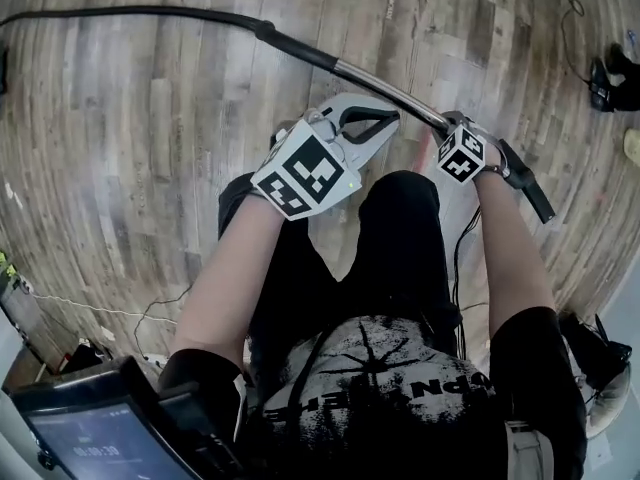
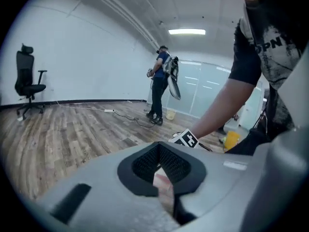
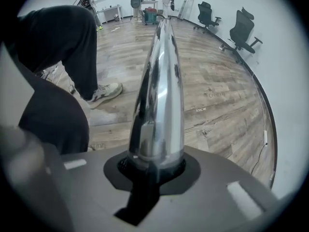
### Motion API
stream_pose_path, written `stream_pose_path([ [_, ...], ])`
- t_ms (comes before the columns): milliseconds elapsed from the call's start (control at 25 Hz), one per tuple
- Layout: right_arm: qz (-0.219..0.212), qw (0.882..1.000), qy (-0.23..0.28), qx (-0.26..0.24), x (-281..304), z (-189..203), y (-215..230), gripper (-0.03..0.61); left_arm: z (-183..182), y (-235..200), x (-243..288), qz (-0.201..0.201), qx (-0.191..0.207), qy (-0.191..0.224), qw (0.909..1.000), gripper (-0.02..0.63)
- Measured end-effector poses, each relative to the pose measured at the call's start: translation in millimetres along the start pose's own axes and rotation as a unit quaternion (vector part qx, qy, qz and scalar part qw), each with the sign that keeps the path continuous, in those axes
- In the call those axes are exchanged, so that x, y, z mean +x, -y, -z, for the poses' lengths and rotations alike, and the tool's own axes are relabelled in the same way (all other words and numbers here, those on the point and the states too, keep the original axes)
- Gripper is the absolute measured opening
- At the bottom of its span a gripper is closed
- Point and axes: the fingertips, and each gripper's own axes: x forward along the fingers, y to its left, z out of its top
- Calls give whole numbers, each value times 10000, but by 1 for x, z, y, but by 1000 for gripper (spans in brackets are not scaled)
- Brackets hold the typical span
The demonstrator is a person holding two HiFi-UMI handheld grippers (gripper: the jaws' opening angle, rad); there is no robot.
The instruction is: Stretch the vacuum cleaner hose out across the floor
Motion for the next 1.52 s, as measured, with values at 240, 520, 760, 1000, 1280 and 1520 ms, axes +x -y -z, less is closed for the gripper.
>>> stream_pose_path([
  [240, 172, 9997, 168, 62, 122, 29, 18, 57, 36, -37, 41, -260, -102, 317, 9991, 0],
  [520, 227, 9989, 354, 190, 208, 55, 0, 57, 78, -15, 64, -311, -132, 12, 9994, 0],
  [760, 152, 9993, 315, 150, 244, 70, -16, 60, 75, 3, 68, -440, -175, -98, 9988, 0],
  [1000, -232, 9995, 185, 138, 254, 68, -21, 66, 74, 21, 77, -469, -345, -150, 9982, 0],
  [1280, -1174, 9930, -55, 94, 268, 76, -51, 144, 77, 37, 86, -482, -329, -257, 9980, 0],
  [1520, -1179, 9927, -226, -78, 283, 81, -65, 188, 82, 47, 86, -512, -354, -299, 9976, 0],
])
